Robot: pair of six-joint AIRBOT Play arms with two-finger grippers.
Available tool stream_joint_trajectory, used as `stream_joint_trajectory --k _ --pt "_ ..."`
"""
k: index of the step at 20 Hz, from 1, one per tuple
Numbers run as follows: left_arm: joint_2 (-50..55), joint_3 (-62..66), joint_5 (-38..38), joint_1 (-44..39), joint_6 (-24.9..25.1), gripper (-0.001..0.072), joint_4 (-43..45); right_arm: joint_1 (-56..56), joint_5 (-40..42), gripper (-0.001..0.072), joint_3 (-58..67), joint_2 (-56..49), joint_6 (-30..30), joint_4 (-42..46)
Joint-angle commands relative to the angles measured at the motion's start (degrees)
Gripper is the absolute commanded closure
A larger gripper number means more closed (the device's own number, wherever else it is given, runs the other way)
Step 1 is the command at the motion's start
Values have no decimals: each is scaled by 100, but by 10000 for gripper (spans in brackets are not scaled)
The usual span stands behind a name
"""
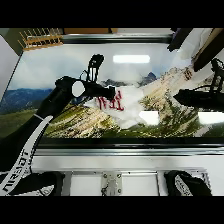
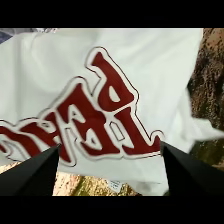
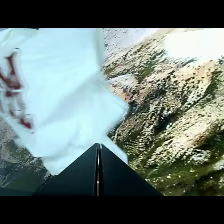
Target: Fold the clothes and pants, and hang the long-sleeved shirts on hangers.
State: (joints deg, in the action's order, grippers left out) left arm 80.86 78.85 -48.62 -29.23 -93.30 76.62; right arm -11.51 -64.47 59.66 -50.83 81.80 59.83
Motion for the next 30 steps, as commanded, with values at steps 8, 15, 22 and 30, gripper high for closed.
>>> stream_joint_trajectory --k 8,15,22,30 --pt "1180 -671 -470 2133 -323 41 -1106 4 -2 699 -2 -118 0 295" --pt "2308 37 -533 2072 424 41 -1917 4 -179 698 -2 -579 0 295" --pt "2603 341 -472 1779 448 273 -1928 4 -518 690 -256 -931 -157 297" --pt "2315 339 -496 2103 505 702 -1919 658 452 89 -2105 -1884 -350 15"
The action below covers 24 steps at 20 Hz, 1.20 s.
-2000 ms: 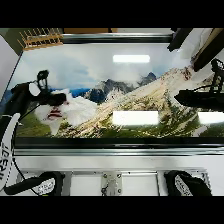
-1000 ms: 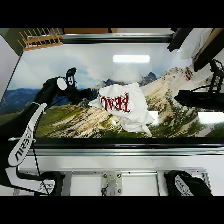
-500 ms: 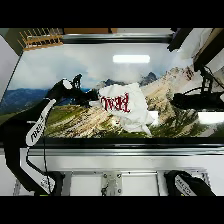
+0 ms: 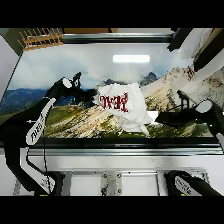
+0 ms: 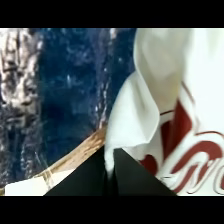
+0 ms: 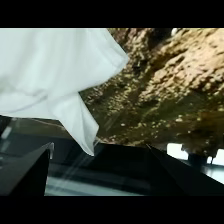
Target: Fold the clothes and pants, and hang the long-sleeved shirts on hangers.
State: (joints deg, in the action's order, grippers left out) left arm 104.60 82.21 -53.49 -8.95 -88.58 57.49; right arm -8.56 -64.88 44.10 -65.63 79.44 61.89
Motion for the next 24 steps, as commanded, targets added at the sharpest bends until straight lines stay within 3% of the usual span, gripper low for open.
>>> stream_joint_trajectory --k 1,5,7,9,10,11,13,18,21,24 --pt "-59 2 -17 111 33 702 -4 610 608 89 -566 -601 -173 -310" --pt "-59 2 -13 107 33 702 -9 1528 1274 89 -546 -1104 -170 -861" --pt "-59 2 -20 107 31 702 -9 1792 1510 169 -538 -1161 -170 -953" --pt "-59 2 -31 109 31 702 -7 1875 1633 398 -518 -1163 -173 -946" --pt "-63 4 -44 118 33 702 -7 1869 1641 617 -472 -1152 -170 -920" --pt "-131 4 -57 168 33 702 11 1829 1587 700 -343 -1099 -170 -804" --pt "-522 81 -39 407 31 703 267 1539 1036 701 232 -776 -166 -337" --pt "-2258 1342 -629 1200 149 702 892 234 -787 701 3025 492 -168 629" --pt "-3281 1961 -850 1357 188 702 896 -212 -852 702 4277 1141 -149 627" --pt "-4151 2124 -903 1351 332 702 898 -387 -579 702 4721 1757 -144 656"
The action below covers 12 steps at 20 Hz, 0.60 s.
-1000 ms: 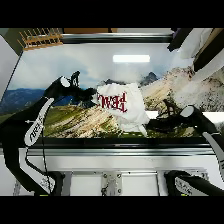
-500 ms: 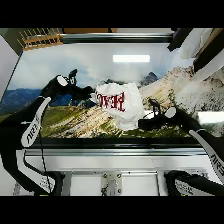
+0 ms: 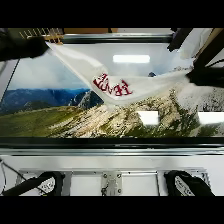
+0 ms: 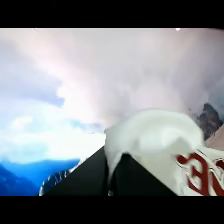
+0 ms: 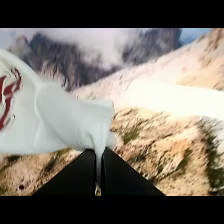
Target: Fold the clothes and pants, and hang the long-sleeved shirts on hangers.
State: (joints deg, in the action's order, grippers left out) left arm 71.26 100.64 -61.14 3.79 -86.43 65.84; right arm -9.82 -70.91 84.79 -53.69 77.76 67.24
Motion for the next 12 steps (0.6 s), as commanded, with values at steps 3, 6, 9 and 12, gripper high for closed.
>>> stream_joint_trajectory --k 3,6,9,12 --pt "-1388 264 -494 72 120 702 190 -367 146 701 654 973 284 643" --pt "-1860 -411 -470 72 116 702 566 -573 173 701 654 999 592 1014" --pt "-2124 -1641 -328 70 61 702 656 -623 481 701 654 603 872 992" --pt "-2046 -2940 210 70 52 702 490 -614 1346 702 654 -293 1130 813"
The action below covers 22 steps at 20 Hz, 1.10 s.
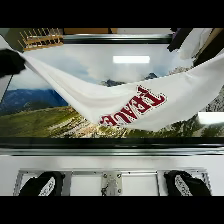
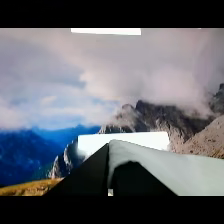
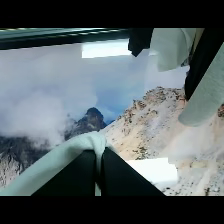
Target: Fold the clothes and pants, and hang the long-sleeved shirts on hangers.
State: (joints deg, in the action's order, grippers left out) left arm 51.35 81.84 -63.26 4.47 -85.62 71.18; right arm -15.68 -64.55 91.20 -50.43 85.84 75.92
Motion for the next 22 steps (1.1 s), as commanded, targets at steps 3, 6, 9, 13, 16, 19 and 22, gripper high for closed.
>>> stream_joint_trajectory --k 3,6,9,13,16,19,22 --pt "439 -1735 1025 2 -35 702 -94 -28 1646 702 85 -1834 446 -518" --pt "1167 -1867 1298 4 -33 702 -79 -31 1650 482 535 -2909 358 -876" --pt "1735 -1867 1327 4 -33 702 -70 -101 999 65 654 -3215 234 -1005" --pt "2074 -1878 1248 4 -31 702 -55 -295 -610 68 -13 -2903 -175 -356" --pt "2181 -1878 1233 4 -31 702 -52 -304 -741 142 -1856 -2256 527 -2" --pt "2247 -1878 1224 2 -31 702 -70 -225 -133 128 -3987 -1751 1176 -479" --pt "2247 -1878 1244 4 -31 702 -59 -68 719 128 -5482 -1700 1119 -1681"
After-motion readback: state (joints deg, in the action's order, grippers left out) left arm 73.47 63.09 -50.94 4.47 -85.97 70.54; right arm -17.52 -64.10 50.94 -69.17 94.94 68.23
